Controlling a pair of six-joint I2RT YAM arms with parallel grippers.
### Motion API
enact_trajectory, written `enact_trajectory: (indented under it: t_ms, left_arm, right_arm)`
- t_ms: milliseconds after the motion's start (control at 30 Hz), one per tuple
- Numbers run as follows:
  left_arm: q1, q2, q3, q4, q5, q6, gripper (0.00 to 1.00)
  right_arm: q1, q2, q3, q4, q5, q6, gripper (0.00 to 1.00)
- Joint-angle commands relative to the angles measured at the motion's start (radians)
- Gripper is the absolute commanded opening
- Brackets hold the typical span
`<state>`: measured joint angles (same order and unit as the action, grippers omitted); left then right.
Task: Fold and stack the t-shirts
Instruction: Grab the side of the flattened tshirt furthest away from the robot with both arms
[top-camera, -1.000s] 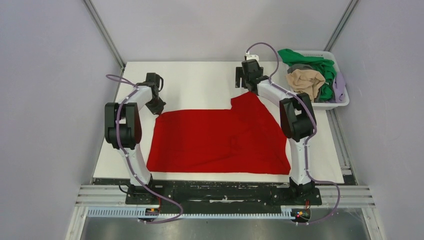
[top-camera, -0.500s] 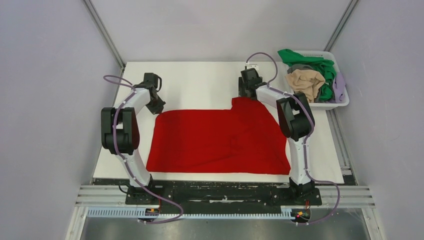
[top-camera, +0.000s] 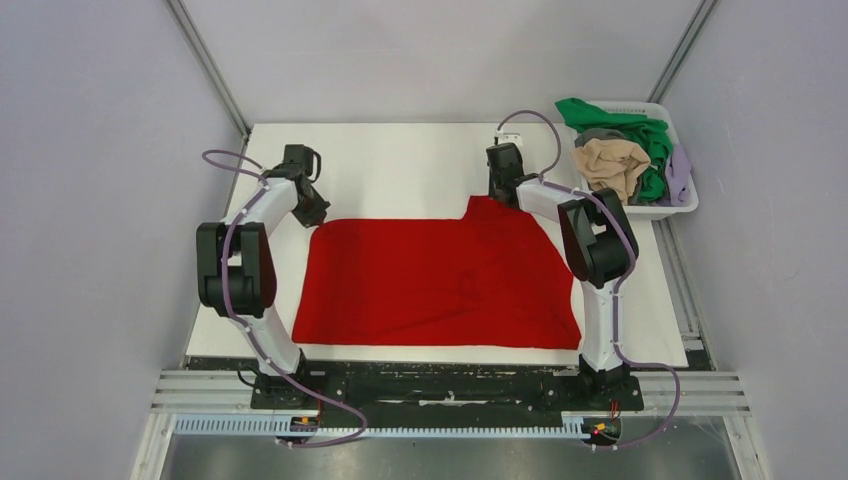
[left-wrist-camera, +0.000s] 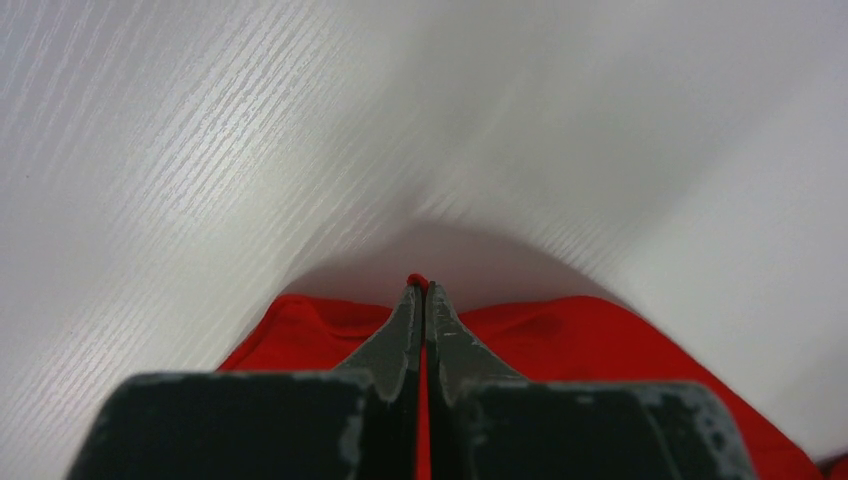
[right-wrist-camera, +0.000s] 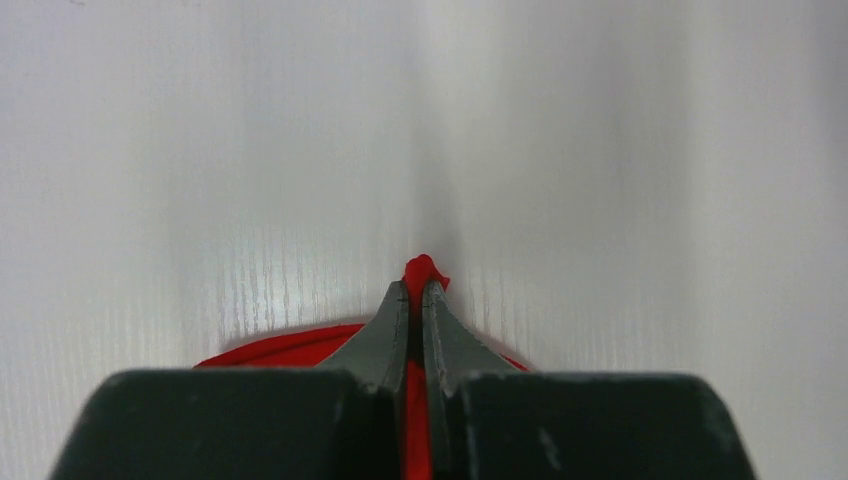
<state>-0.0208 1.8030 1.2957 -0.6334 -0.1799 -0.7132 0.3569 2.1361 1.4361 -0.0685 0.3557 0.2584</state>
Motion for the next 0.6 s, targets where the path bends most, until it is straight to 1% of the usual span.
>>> enact_trajectory:
  t_ms: [0, 100, 267, 400, 567]
  left_arm:
    - [0.003, -0.068, -0.004, 0.017, 0.003, 0.042, 0.02]
    - [0.003, -0.092, -0.020, 0.017, 0.005, 0.043, 0.02]
    - [0.003, -0.146, -0.067, 0.023, 0.010, 0.042, 0.02]
    - [0.001, -0.197, -0.121, 0.041, 0.025, 0.041, 0.02]
    - [0.000, -0.274, -0.188, 0.053, 0.001, 0.030, 0.02]
  right_arm:
    - [0.002, -0.053, 0.035, 0.061, 0.007, -0.041, 0.00]
    - [0.005, -0.119, -0.023, 0.105, 0.010, -0.071, 0.00]
    - [0.009, -0.260, -0.173, 0.154, -0.040, -0.094, 0.00]
    - [0.018, -0.368, -0.294, 0.174, -0.089, -0.106, 0.00]
    - [0.039, -0.531, -0.456, 0.177, -0.091, -0.129, 0.00]
